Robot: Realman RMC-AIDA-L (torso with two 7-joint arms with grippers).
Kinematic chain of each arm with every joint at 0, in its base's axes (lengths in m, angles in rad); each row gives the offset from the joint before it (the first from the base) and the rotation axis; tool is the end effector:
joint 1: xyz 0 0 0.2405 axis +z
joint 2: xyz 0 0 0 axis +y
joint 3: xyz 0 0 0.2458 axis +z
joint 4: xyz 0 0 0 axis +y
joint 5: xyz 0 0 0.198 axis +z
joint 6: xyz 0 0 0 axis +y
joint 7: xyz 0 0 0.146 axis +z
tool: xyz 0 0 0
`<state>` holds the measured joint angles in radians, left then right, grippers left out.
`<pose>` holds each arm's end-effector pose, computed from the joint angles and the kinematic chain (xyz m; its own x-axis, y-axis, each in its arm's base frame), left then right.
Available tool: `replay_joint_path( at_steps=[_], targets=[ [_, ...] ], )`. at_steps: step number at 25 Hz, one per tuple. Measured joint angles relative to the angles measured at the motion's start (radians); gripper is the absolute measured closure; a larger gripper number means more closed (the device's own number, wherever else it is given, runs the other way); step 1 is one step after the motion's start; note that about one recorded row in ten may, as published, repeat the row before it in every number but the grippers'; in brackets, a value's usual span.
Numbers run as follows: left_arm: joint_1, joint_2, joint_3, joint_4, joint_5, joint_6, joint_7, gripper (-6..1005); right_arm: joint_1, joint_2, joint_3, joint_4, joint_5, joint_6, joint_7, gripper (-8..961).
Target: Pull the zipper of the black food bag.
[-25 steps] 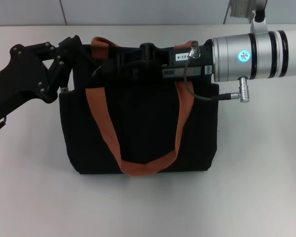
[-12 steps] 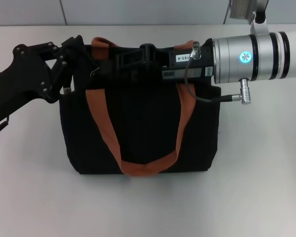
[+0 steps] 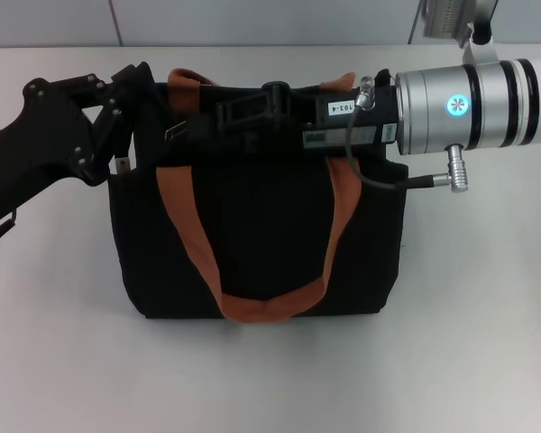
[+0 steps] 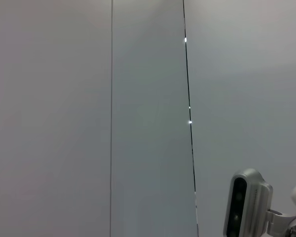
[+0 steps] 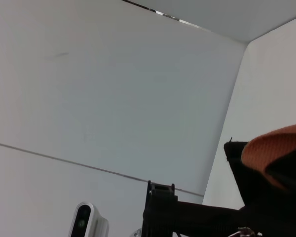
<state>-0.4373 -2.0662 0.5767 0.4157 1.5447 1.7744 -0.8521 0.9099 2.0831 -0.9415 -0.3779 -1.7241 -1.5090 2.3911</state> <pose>-0.2425 0.2886 0.0352 0.5658 -0.1502 0.8107 0.3623 -0.8380 -0.4081 0.1112 0.3545 -0.0512 0.2296 -0.9500 -0.2115 -0.7796 -0.3096 0.5444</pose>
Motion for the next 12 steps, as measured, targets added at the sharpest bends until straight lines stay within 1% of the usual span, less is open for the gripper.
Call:
replay_joint_path(
  at_steps=[4,8,12],
  targets=[
    [0.0,0.0,0.0,0.0,-0.006,-0.002,0.002,942,-0.027,-0.003,0.015,-0.037,0.011,0.0,0.002,647],
    [0.004,0.0,0.0,0.0,-0.011,-0.005,0.003,941,-0.065,-0.004,0.02,-0.101,0.039,-0.014,0.015,647],
    [0.004,0.0,0.0,0.0,-0.011,-0.006,0.001,940,-0.068,-0.004,0.017,-0.108,0.04,-0.024,0.022,642]
  ],
)
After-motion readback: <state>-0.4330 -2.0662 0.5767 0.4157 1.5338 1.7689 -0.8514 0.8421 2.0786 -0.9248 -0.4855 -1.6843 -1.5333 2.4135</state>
